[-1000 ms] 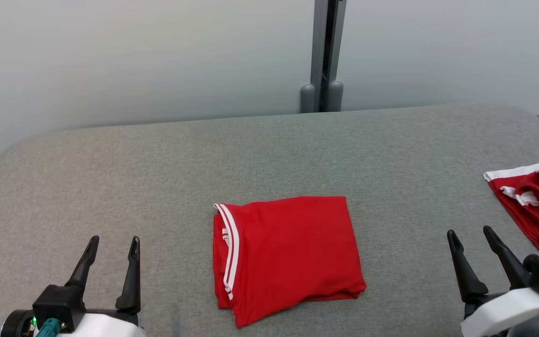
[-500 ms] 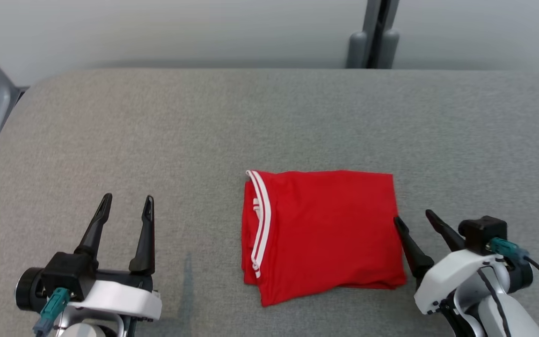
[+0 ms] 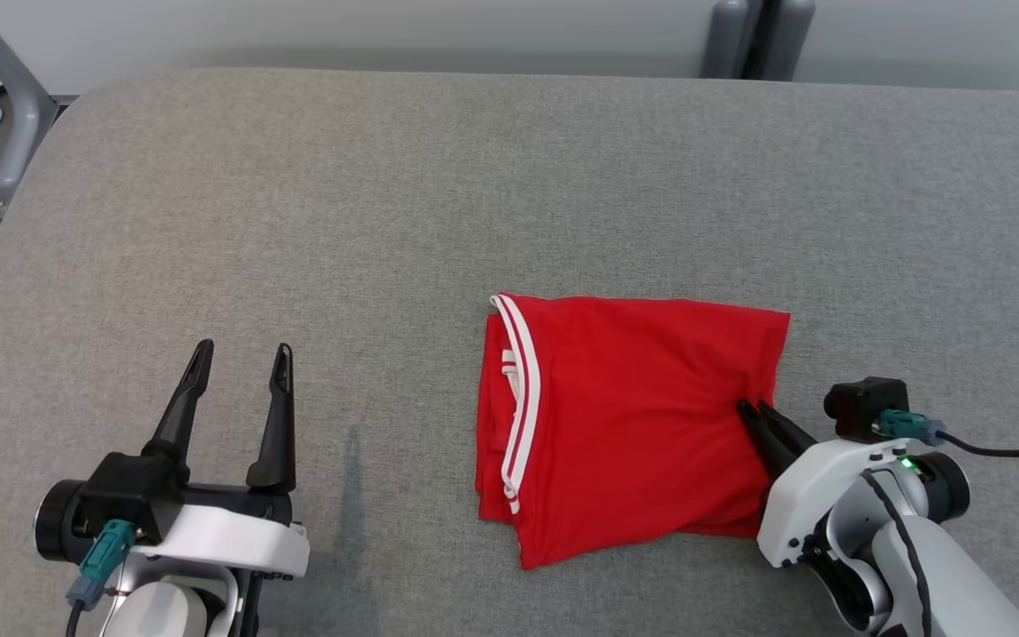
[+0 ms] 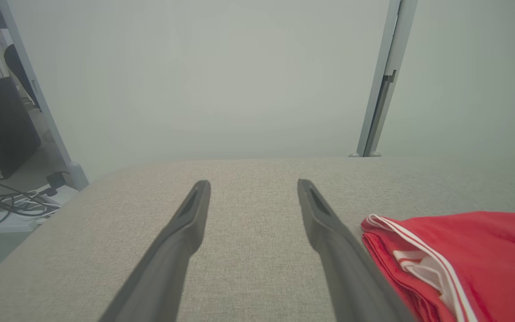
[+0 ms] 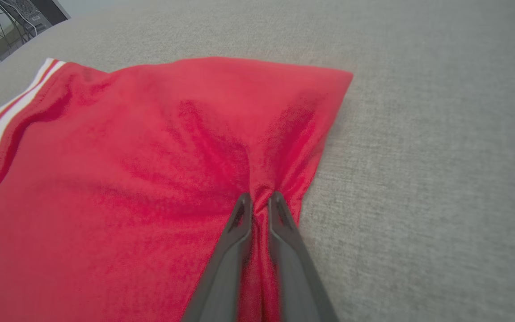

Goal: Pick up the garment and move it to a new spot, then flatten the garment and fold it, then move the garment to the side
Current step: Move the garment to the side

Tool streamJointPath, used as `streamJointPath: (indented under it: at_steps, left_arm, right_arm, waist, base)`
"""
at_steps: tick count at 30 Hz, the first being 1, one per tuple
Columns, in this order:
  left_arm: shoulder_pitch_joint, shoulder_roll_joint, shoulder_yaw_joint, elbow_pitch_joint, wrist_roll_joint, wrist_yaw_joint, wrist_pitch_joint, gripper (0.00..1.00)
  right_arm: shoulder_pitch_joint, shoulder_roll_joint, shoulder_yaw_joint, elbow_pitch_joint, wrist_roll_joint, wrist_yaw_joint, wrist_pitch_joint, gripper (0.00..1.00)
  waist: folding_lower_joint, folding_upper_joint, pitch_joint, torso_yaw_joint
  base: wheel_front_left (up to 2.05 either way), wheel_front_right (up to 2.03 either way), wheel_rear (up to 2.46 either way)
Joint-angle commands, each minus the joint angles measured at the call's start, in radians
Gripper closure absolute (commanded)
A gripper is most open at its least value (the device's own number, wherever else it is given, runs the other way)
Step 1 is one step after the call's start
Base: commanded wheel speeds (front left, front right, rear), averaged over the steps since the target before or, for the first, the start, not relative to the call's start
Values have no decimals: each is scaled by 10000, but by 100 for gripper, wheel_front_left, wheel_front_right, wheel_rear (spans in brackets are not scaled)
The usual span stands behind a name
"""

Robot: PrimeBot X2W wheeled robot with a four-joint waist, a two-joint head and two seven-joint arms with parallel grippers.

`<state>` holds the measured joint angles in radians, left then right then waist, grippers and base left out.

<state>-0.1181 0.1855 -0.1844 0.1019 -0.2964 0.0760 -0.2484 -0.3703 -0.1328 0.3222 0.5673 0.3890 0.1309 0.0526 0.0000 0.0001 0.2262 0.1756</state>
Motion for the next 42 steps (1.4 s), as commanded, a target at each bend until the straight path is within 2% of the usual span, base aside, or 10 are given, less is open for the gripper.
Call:
streamJointPath:
  at_steps: [1,5,12,22,26,35,42]
  left_arm:
    - [-220,45,12,11,22,-38,-73,0]
    - [-227,83,30,-69,70,-52,-107,0]
    - [-223,220,124,-264,99,-58,-129,0]
    - [-351,670,239,-894,191,-13,122,0]
    - [-341,924,287,-1137,257,2,344,0]
    - [-601,1523,157,-1894,499,-166,1009,0]
    - [-1039,1837,-48,-2525,660,-364,1462,0]
  right_arm:
    - [13,-48,158,90,54,-3,10,100]
    - [-159,-361,530,-272,-133,-4,-284,100]
    - [-63,-1101,858,-1033,-575,-9,-621,100]
    - [76,-2215,821,-2339,-1119,-6,-756,100]
    - [-479,-2516,1248,-2602,-1353,-6,-958,100]
    - [-2903,-3466,2425,-1787,-1389,-15,-2004,100]
    - [-4511,-4187,2283,-500,-1092,-13,-2678,100]
  waist:
    - [0,-1,-4,-60]
    - [0,-1,14,-371]
    - [0,-1,189,-1327]
    - [0,-1,722,-3380]
    - [0,-1,956,-4122]
    - [0,-1,1527,-5263]
    - [0,-1,2233,-5451]
  base:
    - [0,0,0]
    - [0,0,0]
    - [0,0,0]
    - [0,0,0]
    - [0,0,0]
    - [0,0,0]
    - [0,0,0]
